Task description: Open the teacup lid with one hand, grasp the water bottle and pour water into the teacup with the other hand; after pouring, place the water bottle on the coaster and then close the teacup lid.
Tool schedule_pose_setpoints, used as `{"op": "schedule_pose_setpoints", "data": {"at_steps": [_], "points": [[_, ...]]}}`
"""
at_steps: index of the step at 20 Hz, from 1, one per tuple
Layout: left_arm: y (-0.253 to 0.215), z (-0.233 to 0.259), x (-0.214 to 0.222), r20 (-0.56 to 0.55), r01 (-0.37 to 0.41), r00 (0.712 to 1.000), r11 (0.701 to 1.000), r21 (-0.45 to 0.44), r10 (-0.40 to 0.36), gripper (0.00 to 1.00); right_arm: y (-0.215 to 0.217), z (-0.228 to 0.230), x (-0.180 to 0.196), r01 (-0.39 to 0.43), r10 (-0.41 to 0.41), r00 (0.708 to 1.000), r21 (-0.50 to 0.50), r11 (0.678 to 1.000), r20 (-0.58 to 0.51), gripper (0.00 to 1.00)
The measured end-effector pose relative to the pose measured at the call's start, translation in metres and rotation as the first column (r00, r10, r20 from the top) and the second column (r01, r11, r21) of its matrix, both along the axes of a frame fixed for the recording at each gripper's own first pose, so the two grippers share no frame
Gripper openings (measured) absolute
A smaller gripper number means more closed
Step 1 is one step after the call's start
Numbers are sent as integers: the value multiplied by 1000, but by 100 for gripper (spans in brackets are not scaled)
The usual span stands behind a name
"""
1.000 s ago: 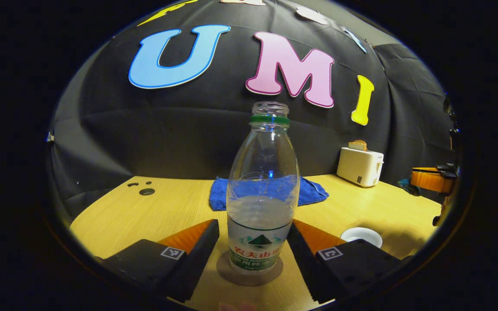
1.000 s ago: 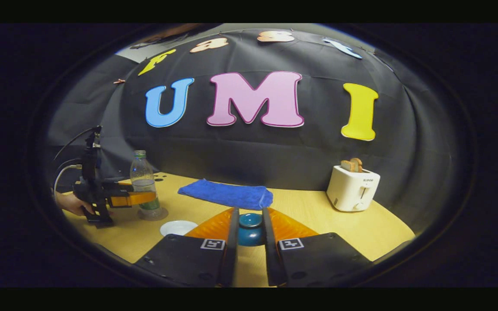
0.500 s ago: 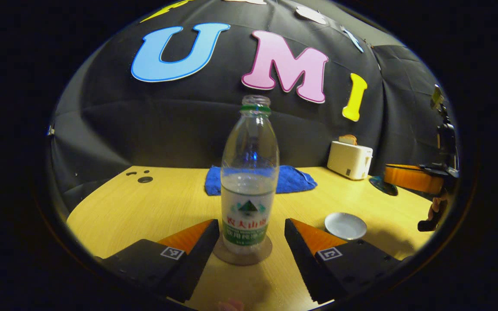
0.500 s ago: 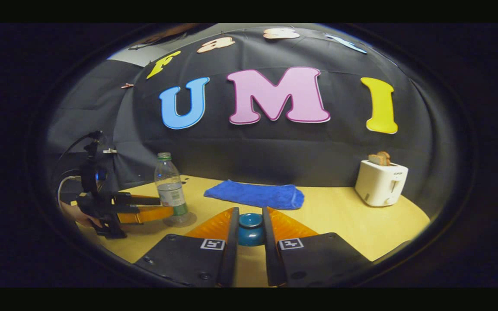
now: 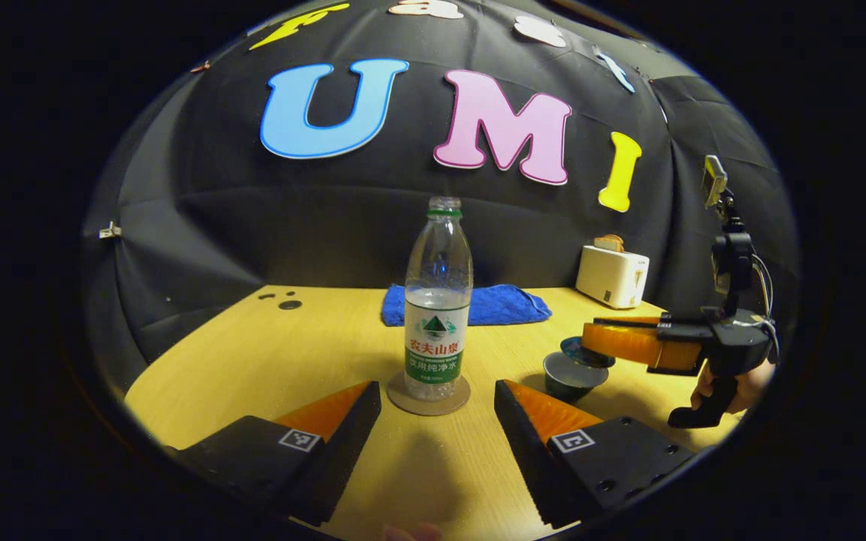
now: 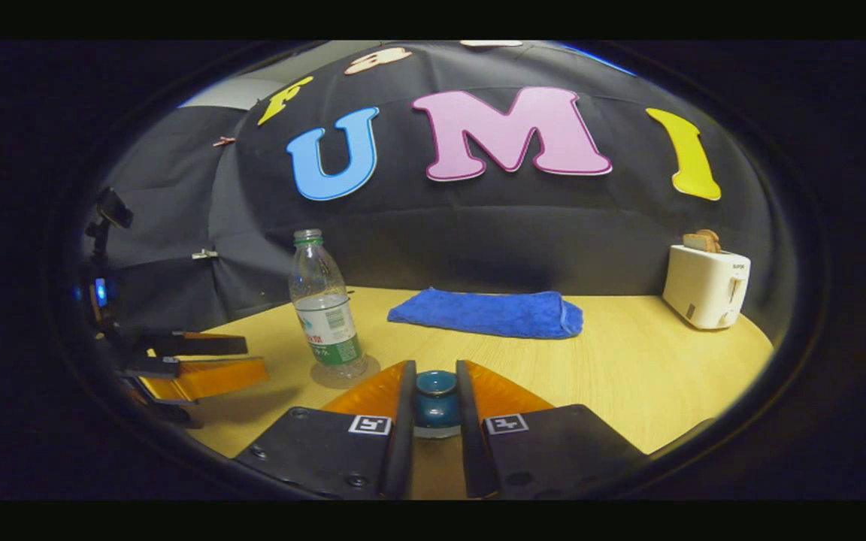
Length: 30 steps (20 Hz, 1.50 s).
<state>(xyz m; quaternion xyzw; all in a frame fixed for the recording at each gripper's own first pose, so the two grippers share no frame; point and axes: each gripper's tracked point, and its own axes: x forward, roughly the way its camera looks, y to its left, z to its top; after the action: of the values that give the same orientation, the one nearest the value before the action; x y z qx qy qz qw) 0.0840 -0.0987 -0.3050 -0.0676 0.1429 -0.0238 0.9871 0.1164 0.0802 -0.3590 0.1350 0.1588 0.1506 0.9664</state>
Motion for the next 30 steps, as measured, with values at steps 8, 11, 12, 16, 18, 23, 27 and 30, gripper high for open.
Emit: {"op": "schedule_pose_setpoints", "data": {"at_steps": [8, 11, 12, 16, 18, 23, 27, 30], "points": [[-14, 4, -14, 12, 48, 999, 999, 25, -48, 96, 8, -21, 3, -1, 1, 999, -20, 1000, -41, 30], [-10, 7, -12, 15, 39, 999, 999, 20, -39, 95, 10, -23, 3, -4, 2, 1000, -68, 998, -20, 31], [-7, 7, -11, 17, 33, 999, 999, 23, -33, 95, 9, -24, 3, -4, 2, 1000, -78, 997, -21, 31], [0, 11, -9, 19, 18, 1000, 1000, 17, -18, 95, 12, -24, 2, -1, 0, 999, -45, 999, -42, 40], [2, 12, -10, 12, 6, 1000, 1000, 10, -6, 95, 15, -25, -4, -3, 1, 998, -27, 1000, -69, 53], [11, 57, -19, 13, -22, 1000, 999, 30, 22, 95, -14, 45, -24, 89, -89, 996, -28, 996, -25, 80], [15, 95, -33, 8, -39, 999, 999, 20, 39, 95, -22, 108, -44, 108, -108, 994, -2, 994, -21, 87], [21, 136, -48, 20, -44, 999, 998, 46, 43, 95, -40, 170, -57, 155, -153, 987, -43, 987, 39, 88]]}}
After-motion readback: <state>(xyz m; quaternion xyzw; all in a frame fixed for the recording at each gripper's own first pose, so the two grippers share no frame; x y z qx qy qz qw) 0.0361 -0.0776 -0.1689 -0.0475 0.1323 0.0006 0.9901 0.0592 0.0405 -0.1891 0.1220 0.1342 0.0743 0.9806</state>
